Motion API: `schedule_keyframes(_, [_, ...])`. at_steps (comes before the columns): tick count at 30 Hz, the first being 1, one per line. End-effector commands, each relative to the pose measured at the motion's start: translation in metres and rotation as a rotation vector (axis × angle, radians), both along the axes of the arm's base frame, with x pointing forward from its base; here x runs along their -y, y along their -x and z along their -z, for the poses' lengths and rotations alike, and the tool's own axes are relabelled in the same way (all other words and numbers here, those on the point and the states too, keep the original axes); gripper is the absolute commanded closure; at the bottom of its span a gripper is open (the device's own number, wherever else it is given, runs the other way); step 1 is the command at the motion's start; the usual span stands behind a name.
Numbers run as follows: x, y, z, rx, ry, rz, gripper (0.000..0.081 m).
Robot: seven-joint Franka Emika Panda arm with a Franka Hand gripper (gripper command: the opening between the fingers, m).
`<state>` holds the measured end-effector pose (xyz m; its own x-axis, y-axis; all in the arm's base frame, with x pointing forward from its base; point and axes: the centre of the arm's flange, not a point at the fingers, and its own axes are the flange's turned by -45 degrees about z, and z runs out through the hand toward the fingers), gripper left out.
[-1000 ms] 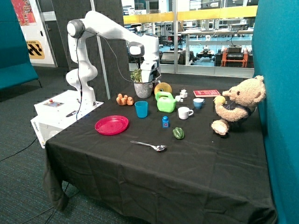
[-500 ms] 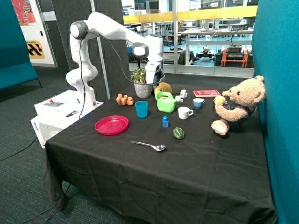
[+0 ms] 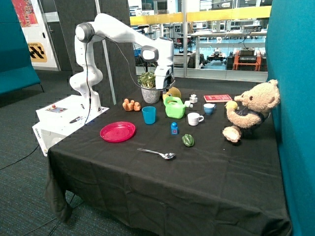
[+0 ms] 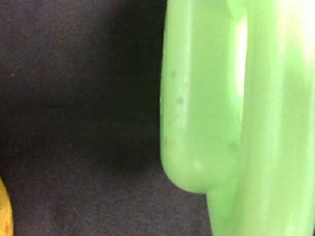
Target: Water the pot plant and put the can on the plate
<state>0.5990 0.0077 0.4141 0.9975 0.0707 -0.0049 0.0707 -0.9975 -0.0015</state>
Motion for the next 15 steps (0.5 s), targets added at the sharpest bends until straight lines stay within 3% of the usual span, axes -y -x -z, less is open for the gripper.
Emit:
schedule_keyframes(1, [0.0034,-0.0032,0.0093,0.0050,0.0011,0.007,0.0398])
schedule_keyframes(15, [-0.0023,-0.0098,0.0178,0.0050,0.0011,-0.003,0.0398])
